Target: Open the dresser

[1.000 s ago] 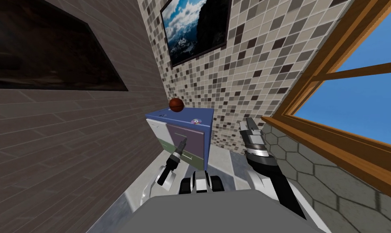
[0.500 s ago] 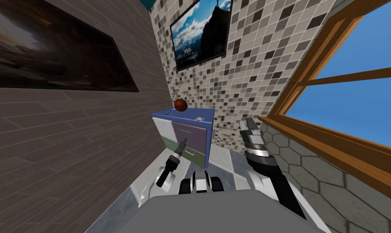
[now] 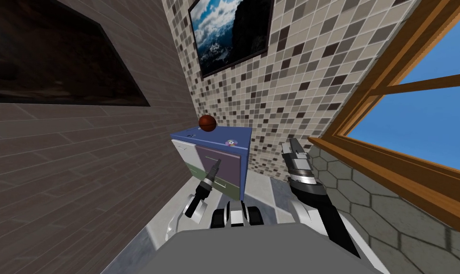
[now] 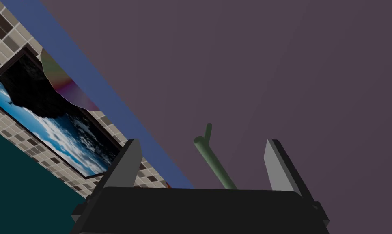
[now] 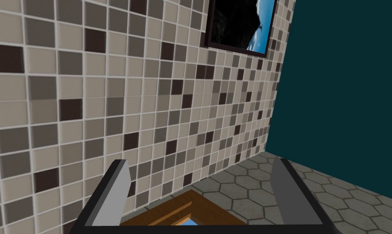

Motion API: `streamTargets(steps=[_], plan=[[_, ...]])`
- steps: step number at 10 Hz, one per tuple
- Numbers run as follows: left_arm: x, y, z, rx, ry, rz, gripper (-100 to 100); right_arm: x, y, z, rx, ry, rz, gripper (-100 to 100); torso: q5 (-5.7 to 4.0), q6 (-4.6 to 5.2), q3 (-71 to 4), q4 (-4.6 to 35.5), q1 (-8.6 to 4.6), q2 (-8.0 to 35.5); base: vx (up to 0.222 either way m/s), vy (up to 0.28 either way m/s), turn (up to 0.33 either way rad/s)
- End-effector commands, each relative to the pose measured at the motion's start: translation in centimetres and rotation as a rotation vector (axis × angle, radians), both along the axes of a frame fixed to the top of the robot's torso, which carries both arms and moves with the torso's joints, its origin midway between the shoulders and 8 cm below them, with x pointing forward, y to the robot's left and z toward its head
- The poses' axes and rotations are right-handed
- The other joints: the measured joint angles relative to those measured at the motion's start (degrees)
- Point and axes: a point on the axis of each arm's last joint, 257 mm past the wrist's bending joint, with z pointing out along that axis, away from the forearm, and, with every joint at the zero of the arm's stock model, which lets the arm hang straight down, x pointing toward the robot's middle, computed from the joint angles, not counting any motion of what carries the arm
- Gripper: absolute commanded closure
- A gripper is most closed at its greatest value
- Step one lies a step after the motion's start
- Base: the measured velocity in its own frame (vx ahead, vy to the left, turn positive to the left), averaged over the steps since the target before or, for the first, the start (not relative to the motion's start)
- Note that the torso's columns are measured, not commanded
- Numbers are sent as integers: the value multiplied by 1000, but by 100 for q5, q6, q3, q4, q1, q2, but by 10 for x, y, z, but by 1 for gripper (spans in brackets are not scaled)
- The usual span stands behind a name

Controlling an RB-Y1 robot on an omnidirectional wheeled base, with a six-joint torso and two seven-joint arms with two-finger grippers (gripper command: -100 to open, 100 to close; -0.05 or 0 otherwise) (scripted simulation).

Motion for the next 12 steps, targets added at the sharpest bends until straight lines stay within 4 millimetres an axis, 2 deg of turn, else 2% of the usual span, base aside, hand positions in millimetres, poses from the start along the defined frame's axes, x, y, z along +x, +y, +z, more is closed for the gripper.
streamTargets(steps=[1, 2, 8, 9, 12], plan=[[0, 0, 4, 2, 0, 1, -100, 0, 0, 0, 0, 0, 0, 0, -4, 0, -13, -6, -10, -20, 44, -21, 1], [0, 0, -4, -1, 2, 0, 100, 0, 0, 0, 0, 0, 0, 0, -2, 0, -13, -7, -4, -17, -64, 34, 11], [-10, -2, 8, 3, -1, -16, 100, 0, 0, 0, 0, 0, 0, 0, -5, 0, -22, -10, -14, -35, -114, 56, 30], [-5, 1, 2, 16, 21, -7, -100, 0, 0, 0, 0, 0, 0, 0, -7, 1, -39, -19, -26, -62, 80, -36, -69], [-3, 2, -1, 23, 31, -2, -100, 0, 0, 0, 0, 0, 0, 0, -9, 0, -39, -19, -29, -58, 126, -69, -33]])
